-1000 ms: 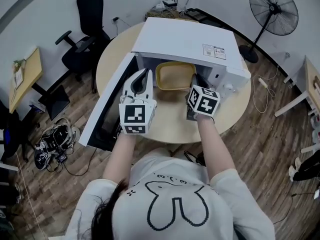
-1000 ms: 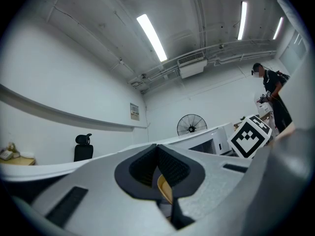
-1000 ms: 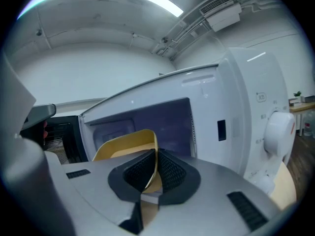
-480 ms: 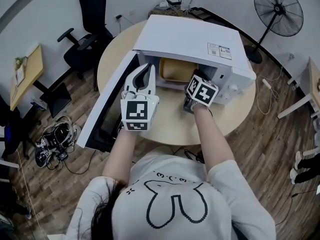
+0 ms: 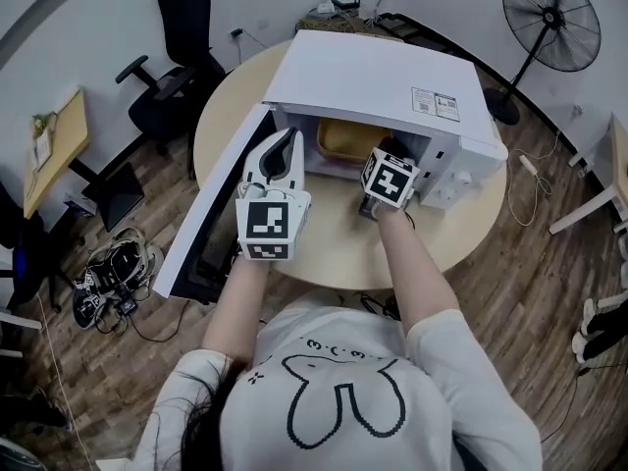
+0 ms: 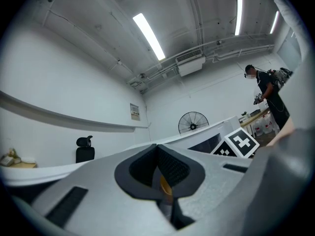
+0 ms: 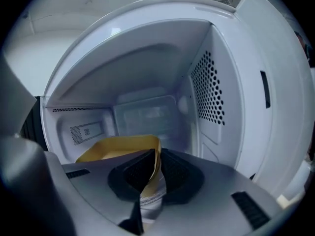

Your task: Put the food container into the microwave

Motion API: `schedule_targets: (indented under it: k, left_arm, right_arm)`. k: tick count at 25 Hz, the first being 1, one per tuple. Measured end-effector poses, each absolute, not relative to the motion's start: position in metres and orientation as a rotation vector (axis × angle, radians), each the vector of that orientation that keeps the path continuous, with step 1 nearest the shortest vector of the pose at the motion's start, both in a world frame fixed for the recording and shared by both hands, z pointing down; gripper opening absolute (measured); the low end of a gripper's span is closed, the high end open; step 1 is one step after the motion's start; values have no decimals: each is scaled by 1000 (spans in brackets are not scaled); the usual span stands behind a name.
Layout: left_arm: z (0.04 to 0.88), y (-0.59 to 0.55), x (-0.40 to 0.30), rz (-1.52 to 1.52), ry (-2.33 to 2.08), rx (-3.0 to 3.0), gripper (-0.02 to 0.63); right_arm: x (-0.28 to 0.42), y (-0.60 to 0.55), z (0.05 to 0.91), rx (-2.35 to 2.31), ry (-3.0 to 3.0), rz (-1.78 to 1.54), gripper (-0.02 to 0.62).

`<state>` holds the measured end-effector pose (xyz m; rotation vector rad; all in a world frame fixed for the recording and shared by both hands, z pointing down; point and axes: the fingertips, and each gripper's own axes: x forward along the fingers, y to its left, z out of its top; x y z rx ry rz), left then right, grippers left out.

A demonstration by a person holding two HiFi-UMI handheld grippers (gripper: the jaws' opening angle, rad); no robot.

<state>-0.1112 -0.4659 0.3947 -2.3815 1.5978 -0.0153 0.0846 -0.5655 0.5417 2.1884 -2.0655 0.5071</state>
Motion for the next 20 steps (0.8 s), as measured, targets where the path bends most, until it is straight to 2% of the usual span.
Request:
schedule_targets:
  k: [6,20]
  left_arm:
    - [393,-468,-105,-35,1598,-2405,9]
    - [374,-458,-98,-105,1629,-2471,9]
  right_arm:
    - [82,-564,537,2160,-2078,481,88]
    - [71,-537,521,2038,-2143,551,91]
